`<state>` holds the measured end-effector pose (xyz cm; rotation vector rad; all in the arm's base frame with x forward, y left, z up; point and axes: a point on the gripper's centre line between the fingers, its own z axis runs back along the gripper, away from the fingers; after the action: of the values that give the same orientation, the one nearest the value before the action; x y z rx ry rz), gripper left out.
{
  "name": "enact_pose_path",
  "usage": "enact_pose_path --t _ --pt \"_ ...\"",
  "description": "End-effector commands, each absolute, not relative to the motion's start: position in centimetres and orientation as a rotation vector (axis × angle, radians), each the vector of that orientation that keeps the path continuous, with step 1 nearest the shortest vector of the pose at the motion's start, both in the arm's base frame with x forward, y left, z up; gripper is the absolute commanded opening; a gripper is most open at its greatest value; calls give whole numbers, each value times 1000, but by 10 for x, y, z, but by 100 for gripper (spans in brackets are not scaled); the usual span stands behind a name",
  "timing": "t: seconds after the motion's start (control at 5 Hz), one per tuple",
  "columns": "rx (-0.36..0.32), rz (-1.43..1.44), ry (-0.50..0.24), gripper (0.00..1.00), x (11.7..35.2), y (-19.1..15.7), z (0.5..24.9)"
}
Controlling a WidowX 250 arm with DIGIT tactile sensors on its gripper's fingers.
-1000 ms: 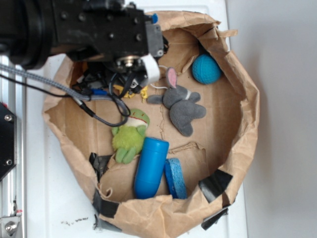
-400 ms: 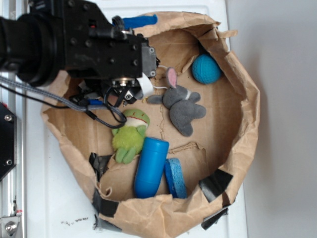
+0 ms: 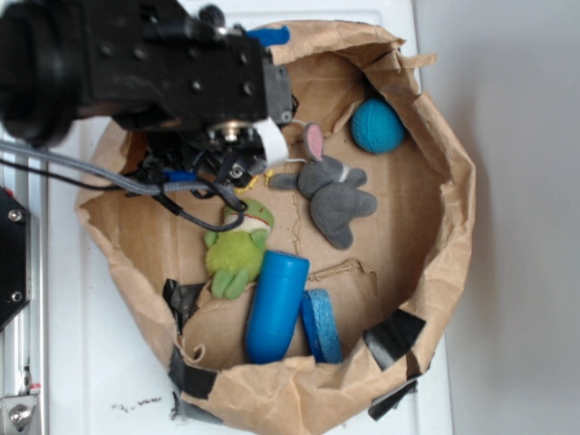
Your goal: Grab the yellow cloth.
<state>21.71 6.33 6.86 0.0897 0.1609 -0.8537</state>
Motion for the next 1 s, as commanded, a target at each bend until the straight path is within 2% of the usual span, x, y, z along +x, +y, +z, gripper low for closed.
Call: enact_pose_path --t 0.0,0.2,0.4,0.6,0.8 --pt "79 -599 51 0 219 40 157" --pt "73 -449 4 0 217 25 177" --pt "1 -408 -62 0 221 15 186" --pt "-32 -416 -125 0 230 4 187" --pt "-33 -416 -136 0 238 -4 184"
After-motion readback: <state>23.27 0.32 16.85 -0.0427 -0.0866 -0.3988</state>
